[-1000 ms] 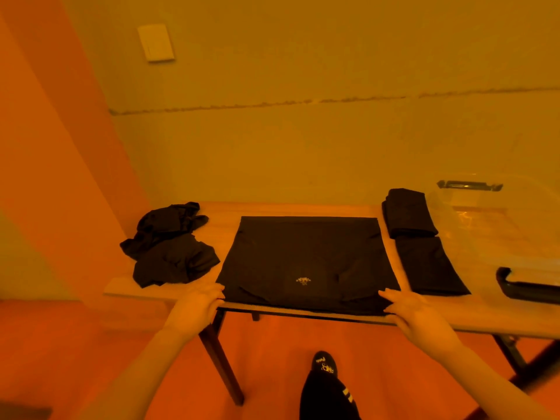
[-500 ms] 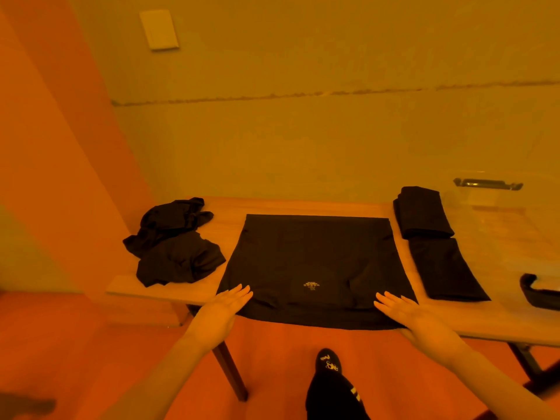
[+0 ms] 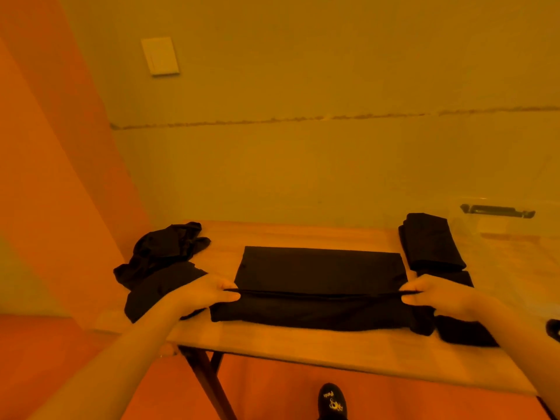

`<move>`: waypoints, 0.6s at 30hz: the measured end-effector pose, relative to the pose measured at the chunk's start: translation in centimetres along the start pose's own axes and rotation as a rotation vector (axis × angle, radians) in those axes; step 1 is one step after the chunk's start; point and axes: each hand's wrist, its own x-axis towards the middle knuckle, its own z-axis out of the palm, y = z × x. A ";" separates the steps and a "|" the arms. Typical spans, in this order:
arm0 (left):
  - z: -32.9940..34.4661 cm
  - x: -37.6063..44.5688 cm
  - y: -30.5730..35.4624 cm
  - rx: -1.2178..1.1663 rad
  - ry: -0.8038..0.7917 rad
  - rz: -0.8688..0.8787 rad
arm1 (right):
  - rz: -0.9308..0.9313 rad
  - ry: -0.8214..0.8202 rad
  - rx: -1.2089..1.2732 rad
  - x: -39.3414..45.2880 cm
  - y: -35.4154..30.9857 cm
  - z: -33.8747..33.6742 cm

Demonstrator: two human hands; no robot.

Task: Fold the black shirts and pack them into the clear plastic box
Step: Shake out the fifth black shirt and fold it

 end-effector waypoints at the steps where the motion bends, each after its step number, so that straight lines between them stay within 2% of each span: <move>1: -0.7 0.8 0.2 -0.064 0.014 -0.040 | 0.030 0.001 0.037 0.6 -0.5 -0.7; 7: -4.5 7.3 1.1 -0.261 0.122 -0.116 | 0.136 0.011 0.074 5.3 -2.3 -5.0; 11: -5.2 12.3 1.3 -0.337 0.250 -0.143 | 0.180 0.156 0.046 9.7 -1.3 -6.9; 14: -4.6 15.5 0.3 -0.368 0.328 -0.155 | 0.191 0.288 -0.081 12.9 -0.2 -7.3; 18: -3.0 18.1 -1.0 -0.565 0.446 -0.141 | 0.252 0.437 -0.355 16.2 1.1 -6.0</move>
